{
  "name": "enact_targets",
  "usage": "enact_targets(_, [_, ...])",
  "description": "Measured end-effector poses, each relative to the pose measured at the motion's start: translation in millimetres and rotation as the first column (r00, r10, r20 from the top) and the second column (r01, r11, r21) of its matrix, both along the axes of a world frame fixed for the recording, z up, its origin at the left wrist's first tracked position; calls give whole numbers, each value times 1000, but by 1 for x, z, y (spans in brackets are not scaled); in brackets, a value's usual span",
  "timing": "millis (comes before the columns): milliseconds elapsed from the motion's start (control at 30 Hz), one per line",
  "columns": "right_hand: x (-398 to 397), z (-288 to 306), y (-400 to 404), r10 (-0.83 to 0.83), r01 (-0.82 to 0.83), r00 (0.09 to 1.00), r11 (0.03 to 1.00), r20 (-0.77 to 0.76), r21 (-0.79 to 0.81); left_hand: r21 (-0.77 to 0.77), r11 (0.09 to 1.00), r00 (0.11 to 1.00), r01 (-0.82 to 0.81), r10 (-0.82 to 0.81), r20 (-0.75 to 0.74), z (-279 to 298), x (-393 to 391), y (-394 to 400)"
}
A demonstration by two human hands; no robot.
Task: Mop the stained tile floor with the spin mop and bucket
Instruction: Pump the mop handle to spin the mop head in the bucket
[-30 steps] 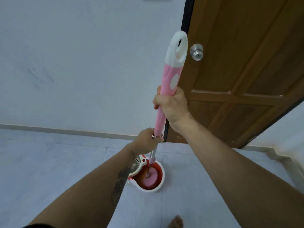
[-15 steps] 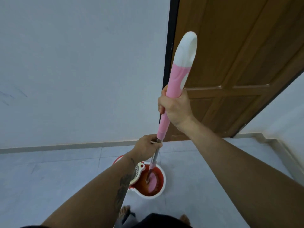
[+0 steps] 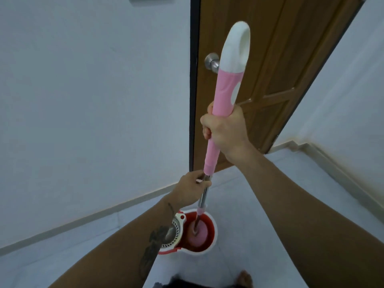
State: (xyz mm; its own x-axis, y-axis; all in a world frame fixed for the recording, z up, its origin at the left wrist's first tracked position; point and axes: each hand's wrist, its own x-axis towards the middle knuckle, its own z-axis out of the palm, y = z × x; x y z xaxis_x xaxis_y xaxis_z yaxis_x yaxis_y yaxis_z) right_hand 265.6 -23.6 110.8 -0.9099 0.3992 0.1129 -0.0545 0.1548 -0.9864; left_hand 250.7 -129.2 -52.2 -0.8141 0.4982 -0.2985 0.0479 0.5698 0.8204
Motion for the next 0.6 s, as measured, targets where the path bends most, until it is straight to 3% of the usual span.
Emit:
enact_targets(233, [13, -25, 4, -173, 172, 980, 985, 97, 26, -2, 1000, 998, -7, 8, 59, -23, 6, 8])
enact_targets(500, [-3, 11, 7, -156, 167, 981, 981, 117, -95, -23, 1000, 993, 3, 0, 119, -27, 1, 20])
enact_targets(600, [-8, 18, 9, -158, 164, 983, 985, 98, -58, -4, 1000, 993, 10, -9, 118, -25, -5, 23])
